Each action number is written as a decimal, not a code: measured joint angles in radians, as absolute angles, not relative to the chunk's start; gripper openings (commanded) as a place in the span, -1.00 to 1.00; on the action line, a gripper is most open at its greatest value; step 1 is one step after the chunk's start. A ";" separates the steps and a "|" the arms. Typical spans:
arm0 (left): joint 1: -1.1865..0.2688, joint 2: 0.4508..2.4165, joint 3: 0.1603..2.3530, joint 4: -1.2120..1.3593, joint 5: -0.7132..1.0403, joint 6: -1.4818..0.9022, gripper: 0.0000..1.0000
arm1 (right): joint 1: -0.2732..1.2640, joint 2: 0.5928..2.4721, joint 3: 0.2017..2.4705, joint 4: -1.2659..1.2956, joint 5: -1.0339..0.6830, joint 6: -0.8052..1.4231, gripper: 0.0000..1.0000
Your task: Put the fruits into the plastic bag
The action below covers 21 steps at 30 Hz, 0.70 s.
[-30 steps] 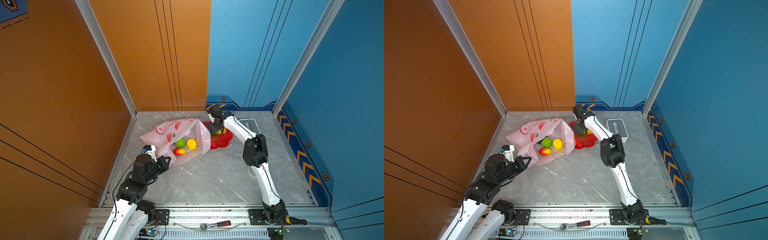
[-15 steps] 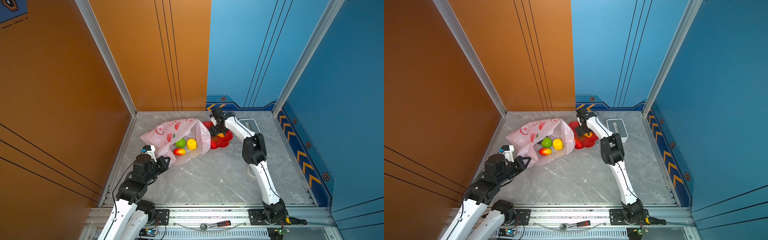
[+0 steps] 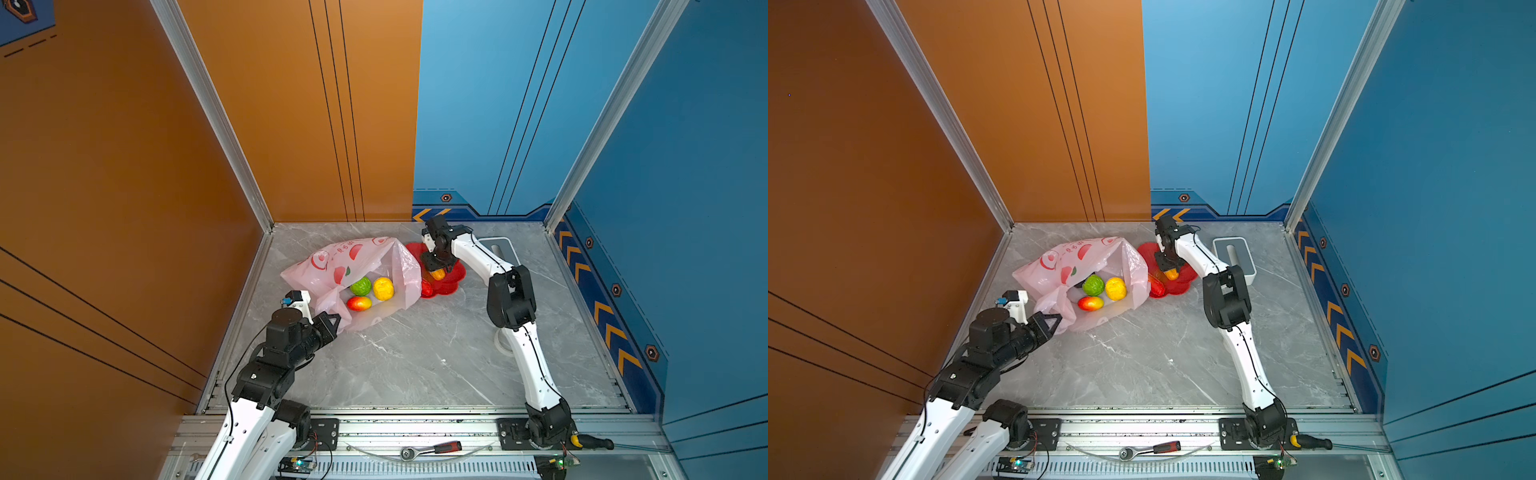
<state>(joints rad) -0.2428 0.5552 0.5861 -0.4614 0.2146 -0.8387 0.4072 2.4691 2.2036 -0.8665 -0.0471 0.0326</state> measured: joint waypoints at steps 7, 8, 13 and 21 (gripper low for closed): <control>-0.243 0.555 0.586 -0.461 0.215 -0.839 -1.00 | 0.373 2.369 2.052 -0.805 -0.128 0.104 -0.30; -0.243 0.555 0.586 -0.461 0.215 -0.839 -1.00 | 0.362 2.345 2.023 -0.790 -0.149 0.121 -0.30; -0.243 0.551 0.586 -0.461 0.215 -0.839 -1.00 | 0.295 2.166 1.834 -0.673 -0.283 0.218 -0.30; -0.242 0.548 0.586 -0.457 0.224 -0.848 -1.00 | 0.277 1.793 1.510 -0.415 -0.548 0.439 -0.29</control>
